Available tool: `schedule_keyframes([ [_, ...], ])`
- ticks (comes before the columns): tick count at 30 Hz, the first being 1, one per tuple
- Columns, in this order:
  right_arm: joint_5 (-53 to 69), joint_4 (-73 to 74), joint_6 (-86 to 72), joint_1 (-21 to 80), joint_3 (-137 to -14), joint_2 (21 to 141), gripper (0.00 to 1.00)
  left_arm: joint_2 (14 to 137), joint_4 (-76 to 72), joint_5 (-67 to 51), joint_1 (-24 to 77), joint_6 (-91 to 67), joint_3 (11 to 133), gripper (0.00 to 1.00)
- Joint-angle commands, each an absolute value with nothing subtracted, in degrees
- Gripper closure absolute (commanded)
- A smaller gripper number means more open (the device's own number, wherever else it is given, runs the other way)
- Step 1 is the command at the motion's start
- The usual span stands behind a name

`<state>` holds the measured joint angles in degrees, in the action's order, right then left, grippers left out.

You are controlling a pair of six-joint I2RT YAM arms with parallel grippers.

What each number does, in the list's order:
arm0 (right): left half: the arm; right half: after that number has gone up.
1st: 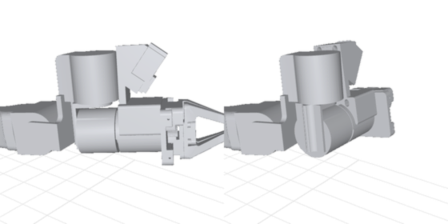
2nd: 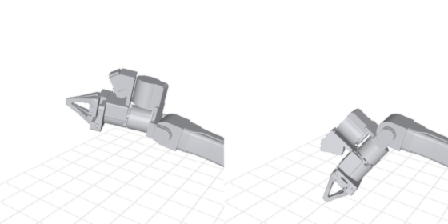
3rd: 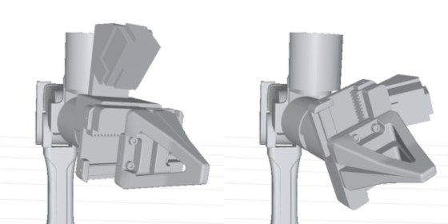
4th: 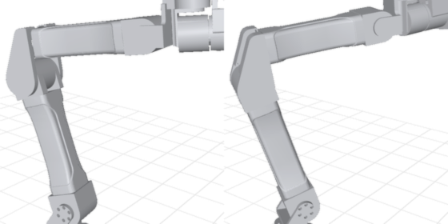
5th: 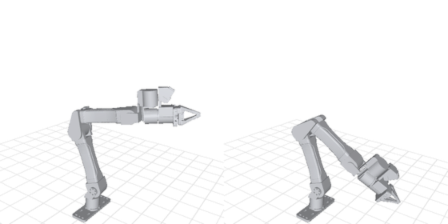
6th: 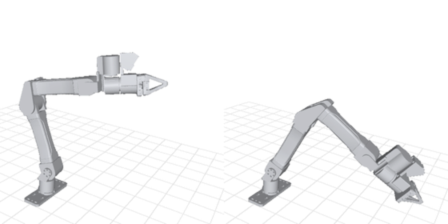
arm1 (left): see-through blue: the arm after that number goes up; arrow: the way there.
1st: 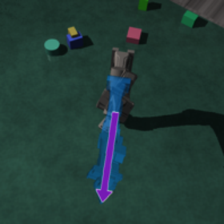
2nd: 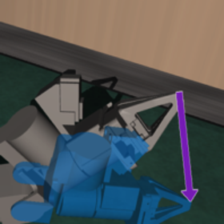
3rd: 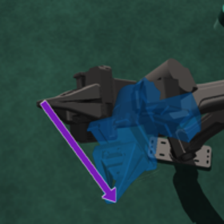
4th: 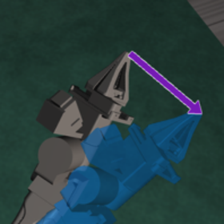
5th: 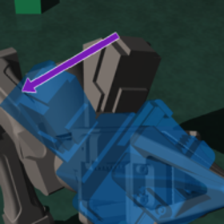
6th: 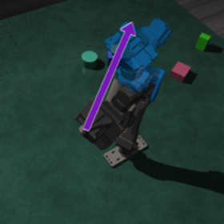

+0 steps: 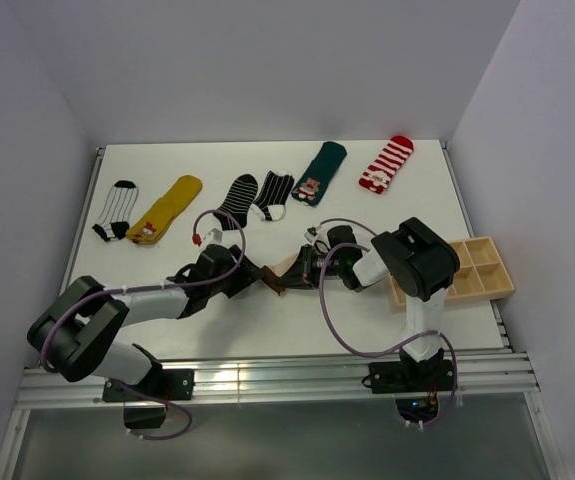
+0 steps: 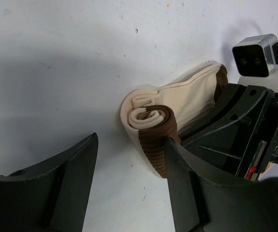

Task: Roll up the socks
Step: Roll the sock at the center of the board.

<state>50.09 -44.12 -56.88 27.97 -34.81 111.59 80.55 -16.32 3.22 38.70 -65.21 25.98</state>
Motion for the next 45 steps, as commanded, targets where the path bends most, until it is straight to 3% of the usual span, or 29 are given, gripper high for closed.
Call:
schedule_keyframes([
  [1, 49.6, -42.6, -57.0, 27.9, -33.8, 113.5, 1.00, 82.8, -20.7, 2.6, 39.3, -64.2, 29.2, 0.38],
  [5, 49.6, -42.9, -57.2, 27.8, -33.9, 113.9, 1.00, 85.7, -21.0, 2.8, 39.5, -64.5, 29.7, 0.42],
  [13, 47.7, -37.4, -52.8, 27.9, -35.5, 111.8, 0.99, 90.2, -17.9, 3.2, 39.6, -64.2, 31.0, 0.64],
  [21, 38.9, -21.6, -41.0, 29.4, -38.2, 102.8, 0.62, 89.3, -4.7, 5.4, 39.8, -61.4, 37.8, 0.84],
  [26, 28.6, -14.4, -34.8, 32.6, -38.6, 95.2, 0.51, 90.3, 14.5, 8.5, 39.9, -57.7, 47.9, 0.85],
  [35, -9.6, -7.6, -26.0, 47.7, -37.9, 81.3, 0.47, 100.5, 38.4, 12.7, 40.3, -49.7, 67.6, 0.83],
  [45, -34.2, -8.3, -18.9, 65.5, -45.3, 89.4, 0.45, 110.9, 50.5, 12.8, 41.8, -46.1, 78.8, 0.80],
])
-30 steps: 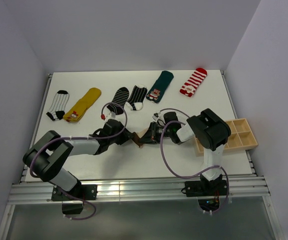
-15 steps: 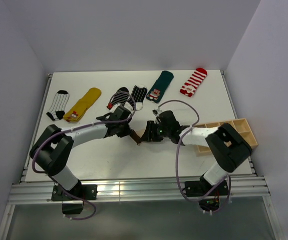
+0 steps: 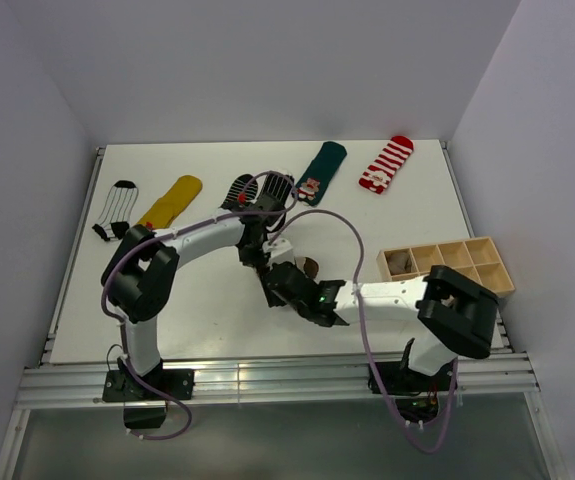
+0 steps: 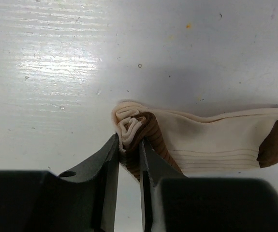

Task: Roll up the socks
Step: Roll the sock at the center of the board.

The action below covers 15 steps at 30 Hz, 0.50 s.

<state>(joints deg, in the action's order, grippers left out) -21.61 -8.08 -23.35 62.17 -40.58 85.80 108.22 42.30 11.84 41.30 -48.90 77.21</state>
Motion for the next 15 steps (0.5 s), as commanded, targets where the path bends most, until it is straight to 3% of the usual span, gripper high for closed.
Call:
schedule_keyframes([
  [1, -35.8, -8.3, -18.3, 66.5, -46.1, 90.4, 0.45, 111.4, 51.0, 12.9, 41.8, -45.9, 79.4, 0.80],
  [15, -44.1, -4.3, -15.5, 70.5, -56.8, 105.9, 0.45, 112.9, 51.2, 11.3, 42.5, -44.9, 80.2, 0.80],
])
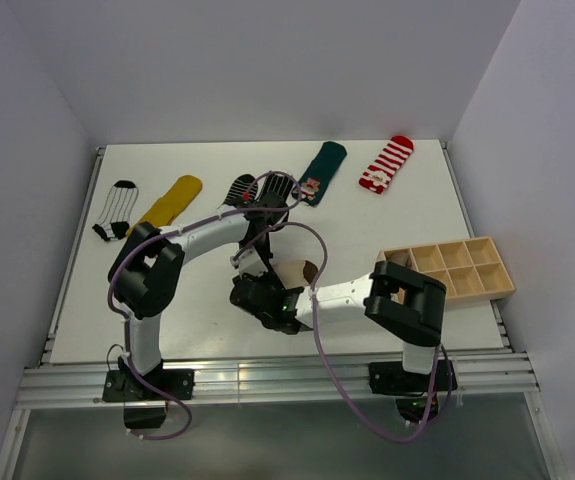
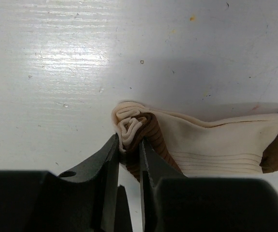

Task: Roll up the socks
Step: Roll the sock at the center of the board.

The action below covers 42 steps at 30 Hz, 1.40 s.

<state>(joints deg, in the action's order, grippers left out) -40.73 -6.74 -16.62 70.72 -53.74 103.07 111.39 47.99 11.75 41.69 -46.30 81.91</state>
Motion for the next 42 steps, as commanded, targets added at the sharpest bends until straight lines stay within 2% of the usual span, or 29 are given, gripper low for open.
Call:
schedule_keyframes([
  [1, -44.9, -4.0, -15.5, 70.5, -57.2, 106.7, 0.46, 112.9, 50.5, 10.9, 42.5, -44.9, 79.6, 0.80],
  [3, -44.7, -3.1, -15.6, 70.3, -58.1, 108.7, 0.49, 112.5, 50.2, 11.0, 42.5, -45.2, 79.1, 0.80],
  [6, -44.4, -2.0, -16.1, 69.9, -58.4, 110.1, 0.62, 111.6, 50.0, 11.7, 42.3, -45.2, 77.4, 0.80],
  [7, -43.8, -1.8, -16.3, 69.6, -58.2, 110.2, 0.74, 111.3, 49.7, 11.8, 42.1, -45.2, 76.0, 0.80],
  [9, -42.0, -2.1, -16.6, 68.5, -57.2, 109.4, 0.83, 109.2, 48.4, 11.7, 41.0, -45.5, 73.9, 0.80],
  [10, -41.3, -2.4, -16.6, 68.0, -56.7, 108.9, 0.92, 108.2, 47.7, 11.4, 40.5, -45.8, 71.2, 0.81],
  [13, -36.1, -3.8, -16.3, 66.1, -53.9, 106.1, 1.00, 103.4, 43.2, 8.8, 37.8, -46.7, 64.3, 0.81],
  [19, -26.6, -5.8, -14.8, 64.1, -49.3, 99.8, 1.00, 90.7, 28.1, -2.4, 32.3, -51.6, 47.8, 0.78],
  [22, -21.6, -5.4, -14.4, 63.5, -47.9, 97.7, 1.00, 86.4, 22.2, -6.7, 31.5, -54.7, 42.5, 0.71],
  [23, -20.3, -5.5, -14.3, 63.5, -47.1, 97.3, 1.00, 84.5, 20.8, -7.7, 31.5, -55.9, 41.5, 0.64],
  [25, -18.2, -5.2, -14.2, 63.2, -46.4, 96.6, 1.00, 83.1, 17.8, -9.5, 31.4, -56.7, 39.7, 0.57],
  [27, -17.6, -5.7, -14.1, 63.2, -45.4, 96.1, 1.00, 81.6, 16.8, -9.3, 30.9, -56.3, 39.6, 0.49],
  [29, -17.8, -5.8, -14.0, 63.2, -44.7, 96.2, 1.00, 81.2, 16.5, -9.1, 30.3, -53.7, 41.6, 0.47],
  [37, -17.8, -6.6, -12.8, 63.2, -44.7, 97.2, 1.00, 90.6, 17.8, -14.6, 29.2, -39.3, 55.2, 0.48],
  [42, -18.2, -6.5, -12.6, 63.2, -45.1, 97.4, 1.00, 96.8, 17.8, -17.8, 29.3, -34.0, 59.0, 0.49],
])
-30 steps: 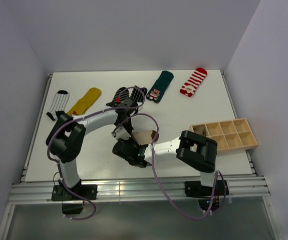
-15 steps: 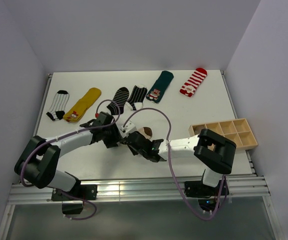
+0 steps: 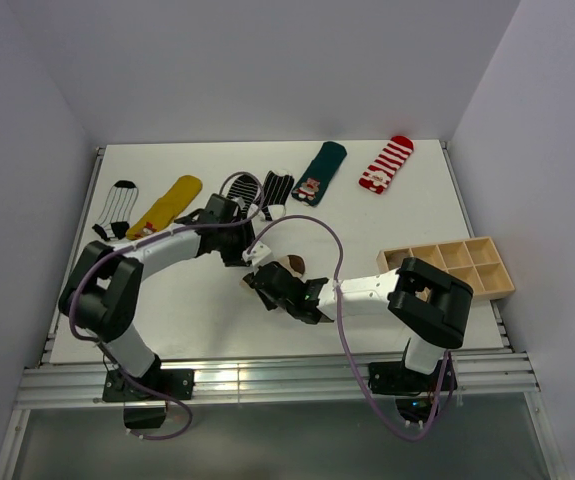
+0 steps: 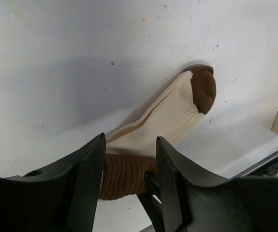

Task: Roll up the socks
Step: Roll the sock at the center of the board.

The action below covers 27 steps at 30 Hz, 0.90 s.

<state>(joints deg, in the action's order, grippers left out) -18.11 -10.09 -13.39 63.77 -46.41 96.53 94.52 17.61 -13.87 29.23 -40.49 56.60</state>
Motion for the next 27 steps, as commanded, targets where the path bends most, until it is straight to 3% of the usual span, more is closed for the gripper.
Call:
schedule_keyframes([
  [1, -18.2, -6.3, -12.5, 63.2, -45.2, 97.5, 1.00, 97.6, 17.8, -18.7, 29.3, -33.4, 59.8, 0.49],
  [10, -18.1, -6.2, -12.4, 63.2, -45.9, 98.1, 1.00, 106.3, 20.7, -16.4, 32.9, -28.1, 65.8, 0.54],
  [13, -18.0, -6.0, -12.5, 63.2, -45.5, 97.6, 1.00, 108.2, 22.5, -13.1, 33.3, -28.6, 66.5, 0.66],
  [14, -17.9, -6.0, -12.5, 63.2, -45.5, 97.3, 1.00, 108.8, 22.4, -12.1, 33.4, -28.8, 66.4, 0.78],
  [19, -17.8, -5.5, -12.8, 63.2, -45.2, 95.6, 1.00, 108.8, 20.5, -9.2, 33.5, -32.0, 63.8, 0.98],
  [27, -17.9, -2.5, -14.7, 63.2, -44.3, 90.5, 1.00, 109.2, 19.3, -4.6, 33.1, -36.0, 63.0, 0.99],
])
